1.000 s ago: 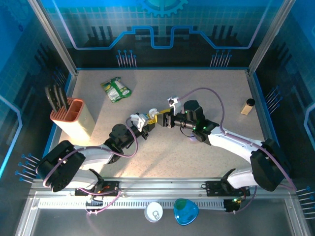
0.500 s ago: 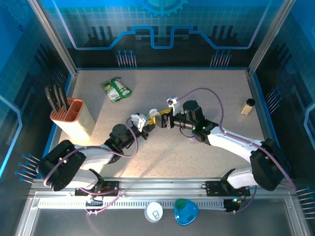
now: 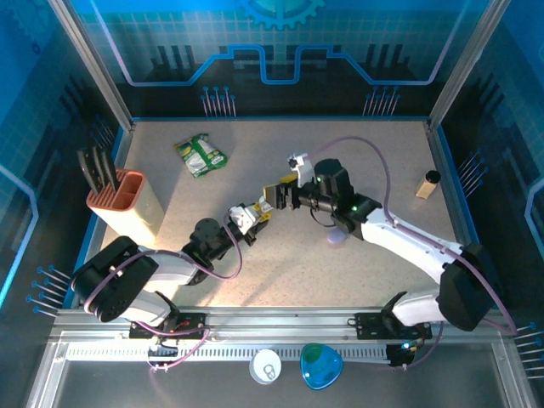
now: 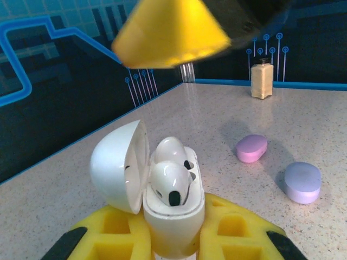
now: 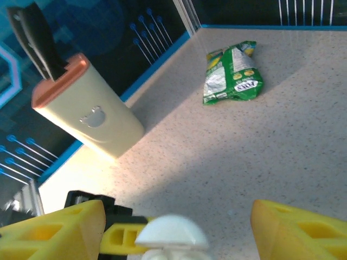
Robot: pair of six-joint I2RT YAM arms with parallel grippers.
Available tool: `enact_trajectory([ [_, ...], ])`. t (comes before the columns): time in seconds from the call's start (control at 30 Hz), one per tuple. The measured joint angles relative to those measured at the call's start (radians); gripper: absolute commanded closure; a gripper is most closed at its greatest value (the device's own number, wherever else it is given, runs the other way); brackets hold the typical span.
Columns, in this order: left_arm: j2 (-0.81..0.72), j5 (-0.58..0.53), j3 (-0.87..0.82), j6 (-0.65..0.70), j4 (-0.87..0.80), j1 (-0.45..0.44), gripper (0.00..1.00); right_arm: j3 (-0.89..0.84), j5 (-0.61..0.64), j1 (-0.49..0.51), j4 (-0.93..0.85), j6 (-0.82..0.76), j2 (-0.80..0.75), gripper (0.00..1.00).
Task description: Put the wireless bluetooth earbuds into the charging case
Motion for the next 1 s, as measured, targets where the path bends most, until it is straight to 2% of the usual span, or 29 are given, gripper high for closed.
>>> enact_trajectory([
  [0.2,0.012,0.009,-0.007,0.024,0.047,0.0,0.92,0.272,0.014,0.0,-0.279,-0.096,0.17,0.28],
  [0.43,0.012,0.011,-0.007,0.021,0.042,0.0,0.91,0.377,0.012,0.001,-0.505,-0.176,0.256,0.28],
  [0.73,-0.052,0.008,-0.007,-0.036,-0.068,0.003,0.9,0.381,0.013,0.002,-0.571,-0.245,0.228,0.28],
  [1.0,-0.12,0.061,-0.007,-0.151,-0.096,0.069,0.9,0.319,0.016,0.002,-0.61,-0.334,0.111,0.27],
])
